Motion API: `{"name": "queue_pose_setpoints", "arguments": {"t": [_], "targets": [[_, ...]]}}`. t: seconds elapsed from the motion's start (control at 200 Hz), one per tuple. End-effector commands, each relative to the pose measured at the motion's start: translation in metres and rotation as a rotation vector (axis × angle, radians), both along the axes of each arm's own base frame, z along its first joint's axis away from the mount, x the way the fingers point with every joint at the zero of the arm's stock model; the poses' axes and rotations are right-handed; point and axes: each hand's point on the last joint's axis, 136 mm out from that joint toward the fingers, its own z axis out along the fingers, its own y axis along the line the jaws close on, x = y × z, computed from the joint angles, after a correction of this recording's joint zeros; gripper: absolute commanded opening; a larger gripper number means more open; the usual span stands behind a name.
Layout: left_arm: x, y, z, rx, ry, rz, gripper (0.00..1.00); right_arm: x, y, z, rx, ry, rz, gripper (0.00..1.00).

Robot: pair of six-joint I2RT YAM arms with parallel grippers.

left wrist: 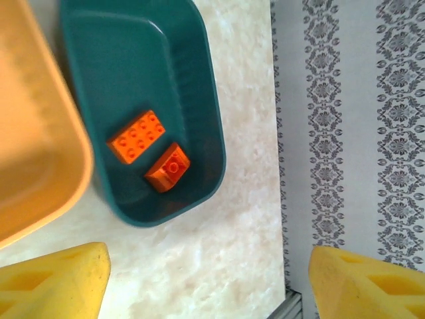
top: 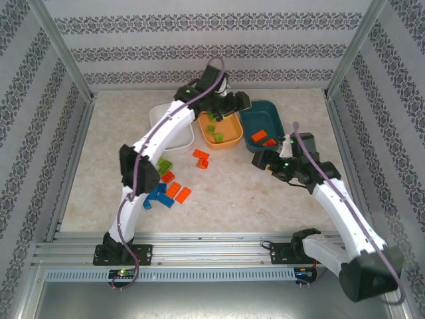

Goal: Sort the legos into containers by color

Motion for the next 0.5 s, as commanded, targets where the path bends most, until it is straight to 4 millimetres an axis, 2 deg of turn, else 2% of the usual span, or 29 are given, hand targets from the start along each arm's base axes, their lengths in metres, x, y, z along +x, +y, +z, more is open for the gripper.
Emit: {"name": "queue_pose_setpoints", "arguments": {"t": [0.0, 0.155, 0.28, 0.395, 0.495], "targets": [[-0.027, 0.052, -0.013, 0.214, -0.004, -0.001, 0.8, 0.006, 0.025, -0.015, -0.066, 0.05, 0.079, 0.77], [-0.063, 0.121, -0.014, 0.236, -0.003, 0.109, 0.81, 0.012, 0.079, -0.047, -0.134, 0.147, 0.247, 0.77], [-0.104, 0.186, -0.037, 0.179, 0.063, 0.258, 0.81, 0.024, 0.119, -0.064, -0.15, 0.177, 0.34, 0.78], [-0.148, 0.234, -0.051, 0.195, 0.1, 0.342, 0.81, 0.04, 0.144, -0.078, -0.155, 0.207, 0.381, 0.78], [-0.18, 0.261, -0.06, 0.221, 0.123, 0.386, 0.82, 0.053, 0.16, -0.09, -0.154, 0.236, 0.397, 0.78]]}}
